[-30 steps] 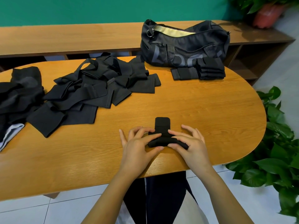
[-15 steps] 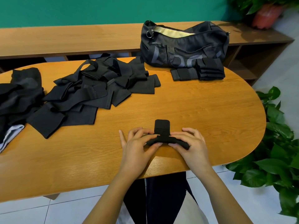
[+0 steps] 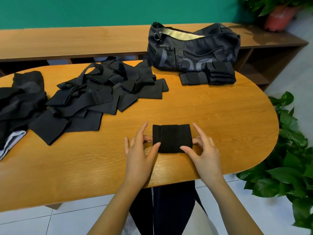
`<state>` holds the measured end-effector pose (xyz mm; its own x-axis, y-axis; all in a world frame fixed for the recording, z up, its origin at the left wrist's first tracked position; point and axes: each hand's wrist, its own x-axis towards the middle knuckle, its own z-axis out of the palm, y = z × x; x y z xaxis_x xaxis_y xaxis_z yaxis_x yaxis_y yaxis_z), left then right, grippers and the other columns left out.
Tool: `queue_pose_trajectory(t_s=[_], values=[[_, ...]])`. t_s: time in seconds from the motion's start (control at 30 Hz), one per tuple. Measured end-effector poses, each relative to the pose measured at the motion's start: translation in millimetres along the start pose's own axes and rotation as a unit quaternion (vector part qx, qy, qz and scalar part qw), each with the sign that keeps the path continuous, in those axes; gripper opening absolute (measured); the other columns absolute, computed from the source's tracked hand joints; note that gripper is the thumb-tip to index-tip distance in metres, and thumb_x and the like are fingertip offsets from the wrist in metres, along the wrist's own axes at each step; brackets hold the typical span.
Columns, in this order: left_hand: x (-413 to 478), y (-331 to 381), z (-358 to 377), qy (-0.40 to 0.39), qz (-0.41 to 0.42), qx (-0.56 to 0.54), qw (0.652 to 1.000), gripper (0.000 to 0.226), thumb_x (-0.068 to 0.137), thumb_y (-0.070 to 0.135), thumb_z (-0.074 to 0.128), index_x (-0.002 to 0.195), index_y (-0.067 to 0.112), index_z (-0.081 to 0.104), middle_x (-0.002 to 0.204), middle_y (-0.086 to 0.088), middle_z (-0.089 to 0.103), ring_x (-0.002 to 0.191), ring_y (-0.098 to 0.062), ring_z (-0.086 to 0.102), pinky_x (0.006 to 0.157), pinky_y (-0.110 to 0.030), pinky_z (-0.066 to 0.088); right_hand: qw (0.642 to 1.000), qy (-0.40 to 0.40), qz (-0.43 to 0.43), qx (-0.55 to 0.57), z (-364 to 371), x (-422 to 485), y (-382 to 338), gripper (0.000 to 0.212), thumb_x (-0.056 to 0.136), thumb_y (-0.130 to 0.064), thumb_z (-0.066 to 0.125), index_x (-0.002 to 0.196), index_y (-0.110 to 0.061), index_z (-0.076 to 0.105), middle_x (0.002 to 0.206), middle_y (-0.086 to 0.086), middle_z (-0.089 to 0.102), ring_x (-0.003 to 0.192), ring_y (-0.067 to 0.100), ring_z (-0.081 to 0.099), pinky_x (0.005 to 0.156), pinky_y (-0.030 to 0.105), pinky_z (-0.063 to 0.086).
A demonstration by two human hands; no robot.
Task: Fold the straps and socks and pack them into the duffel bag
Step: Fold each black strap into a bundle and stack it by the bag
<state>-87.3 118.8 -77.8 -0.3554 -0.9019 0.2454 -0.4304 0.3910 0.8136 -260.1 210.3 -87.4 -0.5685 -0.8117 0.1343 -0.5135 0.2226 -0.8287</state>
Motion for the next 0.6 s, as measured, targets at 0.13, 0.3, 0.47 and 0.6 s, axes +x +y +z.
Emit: queue_pose_trajectory(t_s=[0.13, 0.3, 0.47, 0.6], values=[[0.5, -0.7, 0.9, -0.002, 0.015, 0.033, 0.999, 0.071, 0.088, 0.033, 0.067, 0.146, 0.036, 0.026, 0.123, 0.018, 0.051, 0.123, -0.005, 0.042, 0.117, -0.054, 0.014, 0.998, 0.009, -0.029, -0.048, 0.2, 0.2, -2.9, 0.074, 0.082, -0.043, 0.067, 0.145, -0.042, 0.028, 0.137, -0.017, 0.043, 0.127, -0.004, 0.027, 0.100, 0.012, 0.024], [0.1, -0.1, 0.8, -0.031, 0.032, 0.069, 0.997, 0.062, 0.089, 0.044, 0.059, 0.144, 0.042, 0.029, 0.133, 0.023, 0.043, 0.132, 0.000, 0.027, 0.120, -0.048, 0.001, 0.994, -0.003, -0.064, -0.094, 1.2, 0.5, -1.2, 0.053, 0.090, -0.055, 0.047, 0.141, -0.045, 0.036, 0.149, -0.025, 0.031, 0.139, 0.001, 0.018, 0.109, 0.028, 0.023], [0.3, -2.5, 2.9, -0.060, 0.043, 0.134, 0.988, 0.056, 0.089, 0.047, 0.058, 0.143, 0.037, 0.042, 0.139, 0.020, 0.047, 0.137, -0.010, 0.027, 0.119, -0.049, -0.005, 0.977, -0.037, -0.075, -0.198, 4.1, -0.1, -2.9, 0.061, 0.091, -0.066, 0.025, 0.138, -0.038, 0.050, 0.149, -0.023, 0.035, 0.144, 0.010, 0.017, 0.116, 0.039, 0.018], [1.8, -1.2, 4.4, -0.073, 0.041, 0.169, 0.982, 0.051, 0.089, 0.048, 0.059, 0.139, 0.039, 0.048, 0.142, 0.020, 0.044, 0.137, -0.010, 0.024, 0.118, -0.050, -0.007, 0.972, -0.051, -0.067, -0.218, 3.0, 1.4, -4.4, 0.066, 0.089, -0.067, 0.017, 0.140, -0.039, 0.048, 0.152, -0.022, 0.033, 0.145, 0.011, 0.014, 0.117, 0.038, 0.014]])
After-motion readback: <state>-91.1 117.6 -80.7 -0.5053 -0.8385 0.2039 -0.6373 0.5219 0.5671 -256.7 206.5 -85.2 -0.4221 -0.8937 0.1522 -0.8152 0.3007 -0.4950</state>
